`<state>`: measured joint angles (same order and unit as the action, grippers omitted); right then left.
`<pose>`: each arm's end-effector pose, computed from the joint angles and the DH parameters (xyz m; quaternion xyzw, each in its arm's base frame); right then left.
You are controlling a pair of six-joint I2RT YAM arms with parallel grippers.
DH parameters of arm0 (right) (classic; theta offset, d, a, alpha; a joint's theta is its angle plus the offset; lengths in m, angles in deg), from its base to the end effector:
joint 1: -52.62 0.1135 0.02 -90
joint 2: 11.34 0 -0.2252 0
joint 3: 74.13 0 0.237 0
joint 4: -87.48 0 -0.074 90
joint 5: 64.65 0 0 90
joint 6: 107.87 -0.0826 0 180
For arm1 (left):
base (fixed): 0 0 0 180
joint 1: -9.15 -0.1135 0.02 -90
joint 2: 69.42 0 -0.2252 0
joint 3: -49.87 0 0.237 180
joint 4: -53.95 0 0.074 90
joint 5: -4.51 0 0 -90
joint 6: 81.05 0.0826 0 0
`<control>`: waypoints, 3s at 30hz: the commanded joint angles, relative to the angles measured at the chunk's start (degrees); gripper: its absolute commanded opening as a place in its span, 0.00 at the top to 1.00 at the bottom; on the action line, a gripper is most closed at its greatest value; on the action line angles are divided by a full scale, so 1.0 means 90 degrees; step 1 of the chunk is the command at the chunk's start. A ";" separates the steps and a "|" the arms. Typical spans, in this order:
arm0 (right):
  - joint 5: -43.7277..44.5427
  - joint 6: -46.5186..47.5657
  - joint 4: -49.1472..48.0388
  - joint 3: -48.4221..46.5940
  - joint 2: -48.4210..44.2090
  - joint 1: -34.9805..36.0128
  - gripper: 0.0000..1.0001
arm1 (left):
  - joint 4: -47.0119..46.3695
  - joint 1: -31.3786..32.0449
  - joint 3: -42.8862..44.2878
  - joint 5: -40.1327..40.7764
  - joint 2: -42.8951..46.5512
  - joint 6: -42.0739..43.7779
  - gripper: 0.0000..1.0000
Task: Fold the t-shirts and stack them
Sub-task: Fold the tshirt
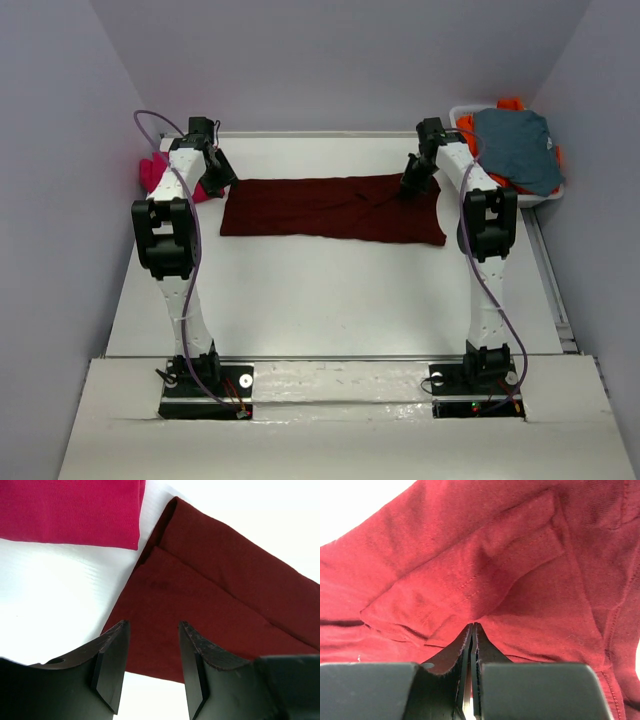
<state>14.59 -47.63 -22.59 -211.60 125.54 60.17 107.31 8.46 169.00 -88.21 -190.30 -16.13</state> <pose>0.4700 0.0778 0.1247 0.1722 0.9644 0.1445 0.1396 0.4620 0.0016 0.1712 -0.2057 0.9313 -0.0854 0.2882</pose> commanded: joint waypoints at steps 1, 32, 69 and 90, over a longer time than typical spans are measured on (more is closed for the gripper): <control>0.0181 0.0035 -0.0076 0.0041 -0.0209 -0.0019 0.93 | 0.0134 0.0057 0.0179 0.0087 0.0511 0.0091 0.46; 0.0161 0.0221 -0.0749 -0.1365 0.0612 -0.0019 0.93 | 0.0290 0.0057 0.0424 0.0127 0.0316 0.0140 0.46; 0.0298 -0.0014 -0.1101 0.0236 -0.0589 -0.0019 0.93 | 0.0251 0.0116 0.0405 0.0078 0.0169 0.0169 0.47; 0.0024 0.0074 -0.1277 0.0003 0.0338 0.0098 0.93 | 0.0290 0.0116 0.0453 0.0088 0.0131 0.0218 0.47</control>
<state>15.84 -47.52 -32.17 -208.08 126.74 60.19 109.60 9.42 171.58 -87.97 -190.32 -15.08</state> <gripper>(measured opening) 0.070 0.534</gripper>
